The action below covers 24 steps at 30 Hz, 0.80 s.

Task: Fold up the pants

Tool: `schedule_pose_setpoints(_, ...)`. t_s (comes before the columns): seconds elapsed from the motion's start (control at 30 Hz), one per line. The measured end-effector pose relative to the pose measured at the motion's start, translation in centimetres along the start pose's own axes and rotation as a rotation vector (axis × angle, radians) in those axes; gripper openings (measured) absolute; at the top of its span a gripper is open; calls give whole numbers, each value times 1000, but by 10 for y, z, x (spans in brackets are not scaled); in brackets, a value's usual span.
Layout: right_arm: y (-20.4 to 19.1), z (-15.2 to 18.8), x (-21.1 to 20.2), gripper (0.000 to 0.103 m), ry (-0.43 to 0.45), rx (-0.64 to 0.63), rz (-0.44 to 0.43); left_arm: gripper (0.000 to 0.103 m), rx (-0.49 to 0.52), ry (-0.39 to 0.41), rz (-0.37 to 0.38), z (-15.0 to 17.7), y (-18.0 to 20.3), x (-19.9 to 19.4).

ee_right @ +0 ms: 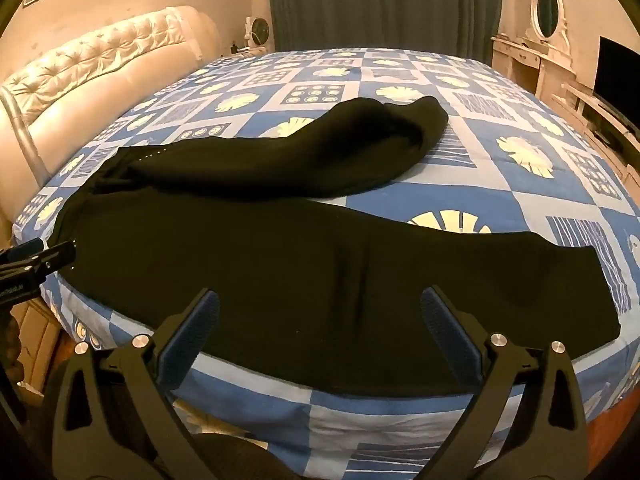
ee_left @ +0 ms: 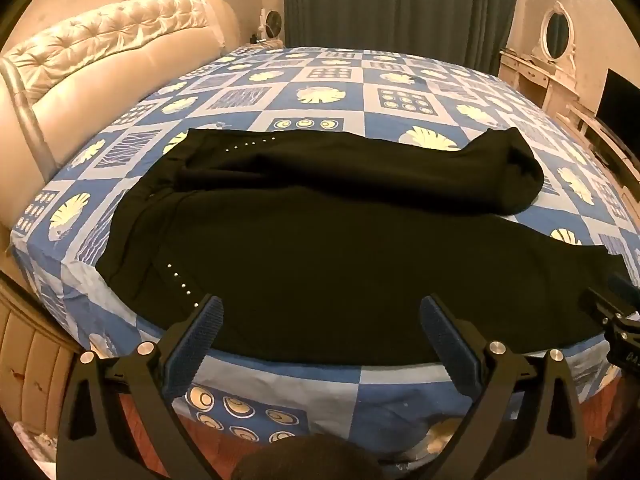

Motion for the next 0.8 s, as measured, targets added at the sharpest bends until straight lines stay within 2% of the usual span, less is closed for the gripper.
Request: schedule_pose_setpoints(0.8, 5, 5, 7, 101, -23, 14, 6, 99, -23, 18, -1, -4, -6, -4)
Point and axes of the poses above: each gripper's, at about its wrist camera, not at the fingertips, and x roughly the way its jaws point, y to its right, z to its underside, the point moved 10 cm from there along x, roughly the way its jaws point, and after that the axes turned 11 degrees about z, right-handed, at the moved point
